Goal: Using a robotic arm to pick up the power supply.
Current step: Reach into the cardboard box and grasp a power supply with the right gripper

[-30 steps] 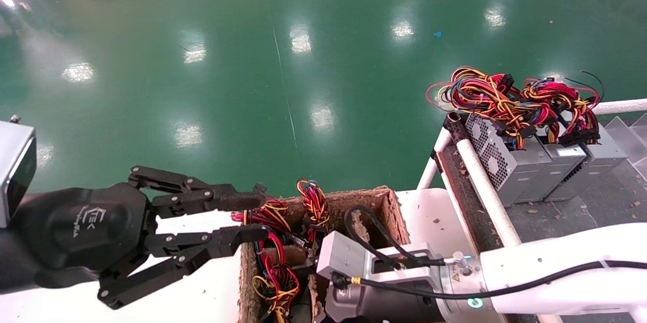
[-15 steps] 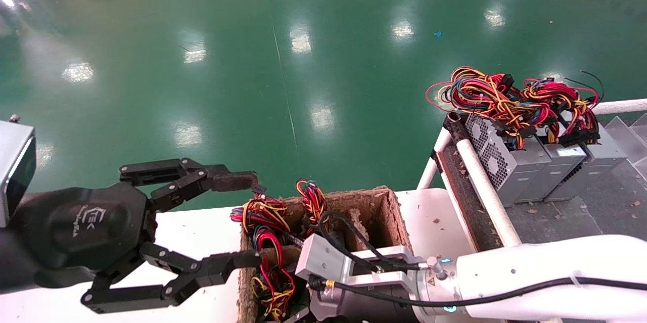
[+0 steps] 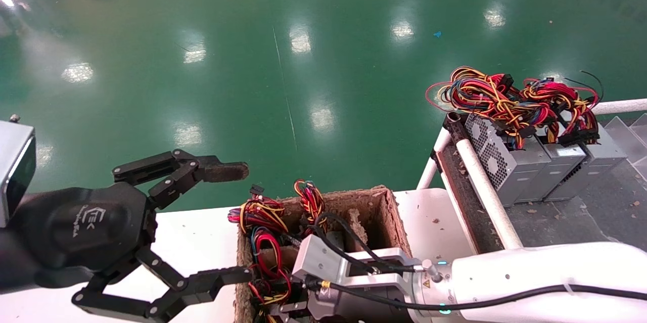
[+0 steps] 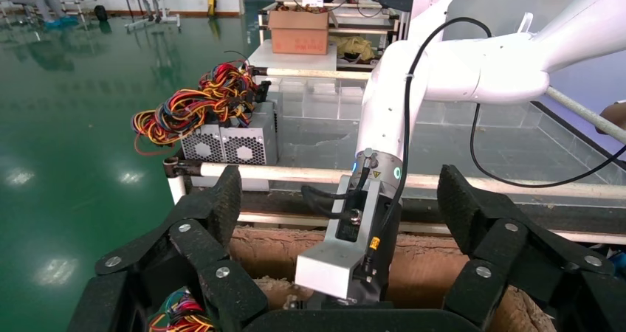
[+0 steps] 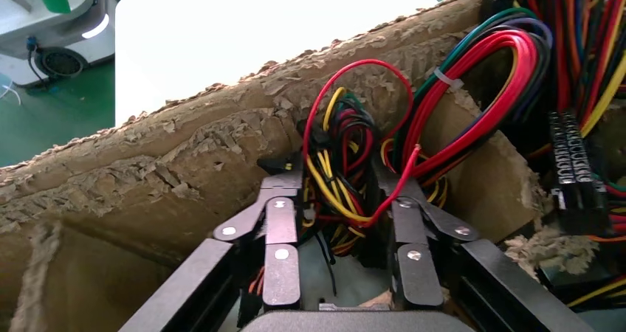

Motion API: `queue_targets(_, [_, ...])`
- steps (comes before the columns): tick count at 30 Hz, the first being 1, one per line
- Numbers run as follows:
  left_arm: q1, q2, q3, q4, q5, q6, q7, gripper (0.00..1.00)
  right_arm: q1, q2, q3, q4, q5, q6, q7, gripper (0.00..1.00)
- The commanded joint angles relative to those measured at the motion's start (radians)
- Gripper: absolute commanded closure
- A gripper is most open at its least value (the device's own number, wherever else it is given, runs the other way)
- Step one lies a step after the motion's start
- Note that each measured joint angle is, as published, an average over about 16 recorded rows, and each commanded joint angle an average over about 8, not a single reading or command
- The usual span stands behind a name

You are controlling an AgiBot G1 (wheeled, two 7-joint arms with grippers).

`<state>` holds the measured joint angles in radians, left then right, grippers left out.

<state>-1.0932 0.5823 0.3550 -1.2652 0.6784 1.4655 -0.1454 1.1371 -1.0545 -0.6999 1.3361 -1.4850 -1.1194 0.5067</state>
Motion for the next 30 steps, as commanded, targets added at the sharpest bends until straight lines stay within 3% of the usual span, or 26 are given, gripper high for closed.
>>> queue_targets(1, [0.000,0.000,0.000,0.000,0.000,0.000,0.000,0.00,-0.004,0.003,0.004,0.001,0.005,0.004,-0.002,1.00])
queue_targets(15, [0.000,0.000,0.000,0.000,0.000,0.000,0.000,0.00,-0.048,0.076,0.099,0.009,0.158,0.003,-0.106,1.00])
queue_targets(30, [0.000,0.000,0.000,0.000,0.000,0.000,0.000,0.00,-0.152,0.261,0.436,0.016,0.614,-0.058,-0.362,1.00])
